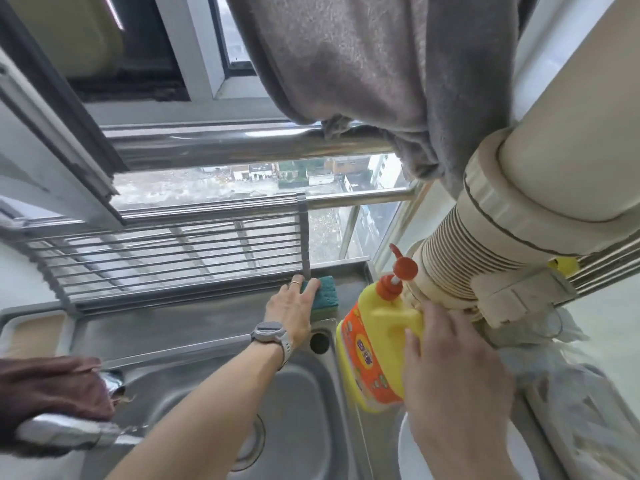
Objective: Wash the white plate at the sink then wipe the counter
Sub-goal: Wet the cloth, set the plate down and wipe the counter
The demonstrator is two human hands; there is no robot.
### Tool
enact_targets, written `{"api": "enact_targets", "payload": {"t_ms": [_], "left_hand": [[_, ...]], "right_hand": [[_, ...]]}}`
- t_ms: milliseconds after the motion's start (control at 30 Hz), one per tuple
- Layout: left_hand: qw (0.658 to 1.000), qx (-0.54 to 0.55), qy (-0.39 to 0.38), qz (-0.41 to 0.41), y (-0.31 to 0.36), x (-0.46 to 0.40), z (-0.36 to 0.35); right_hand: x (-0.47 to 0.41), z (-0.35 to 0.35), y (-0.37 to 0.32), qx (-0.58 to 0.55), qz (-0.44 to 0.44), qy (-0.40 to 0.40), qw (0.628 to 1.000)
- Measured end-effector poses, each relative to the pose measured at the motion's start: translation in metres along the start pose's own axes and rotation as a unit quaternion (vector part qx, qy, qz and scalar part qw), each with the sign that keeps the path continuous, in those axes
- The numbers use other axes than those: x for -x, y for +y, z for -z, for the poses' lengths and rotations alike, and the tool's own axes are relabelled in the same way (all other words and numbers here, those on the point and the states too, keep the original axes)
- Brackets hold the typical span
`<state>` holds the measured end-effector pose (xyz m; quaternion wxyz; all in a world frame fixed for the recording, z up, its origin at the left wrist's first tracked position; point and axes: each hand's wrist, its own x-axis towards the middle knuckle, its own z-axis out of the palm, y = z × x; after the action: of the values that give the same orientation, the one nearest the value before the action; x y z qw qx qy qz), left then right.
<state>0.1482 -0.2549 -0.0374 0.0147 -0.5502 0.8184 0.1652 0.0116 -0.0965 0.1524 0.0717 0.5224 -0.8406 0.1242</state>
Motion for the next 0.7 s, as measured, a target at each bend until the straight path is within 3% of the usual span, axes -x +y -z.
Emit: {"api": "enact_targets", "payload": {"t_ms": [167,700], "left_hand": [[0.999,-0.03,0.003,0.013,-0.015,0.006,-0.007],[0.999,0.033,0.009,0.012,-0.025,0.012,-0.021]], "right_hand": [[-0.027,-0.032,-0.029,0.067,-0.003,-0.044,0.997],[-0.058,-0.059,-0.046,0.108,0.0,0.001,0.994]]}}
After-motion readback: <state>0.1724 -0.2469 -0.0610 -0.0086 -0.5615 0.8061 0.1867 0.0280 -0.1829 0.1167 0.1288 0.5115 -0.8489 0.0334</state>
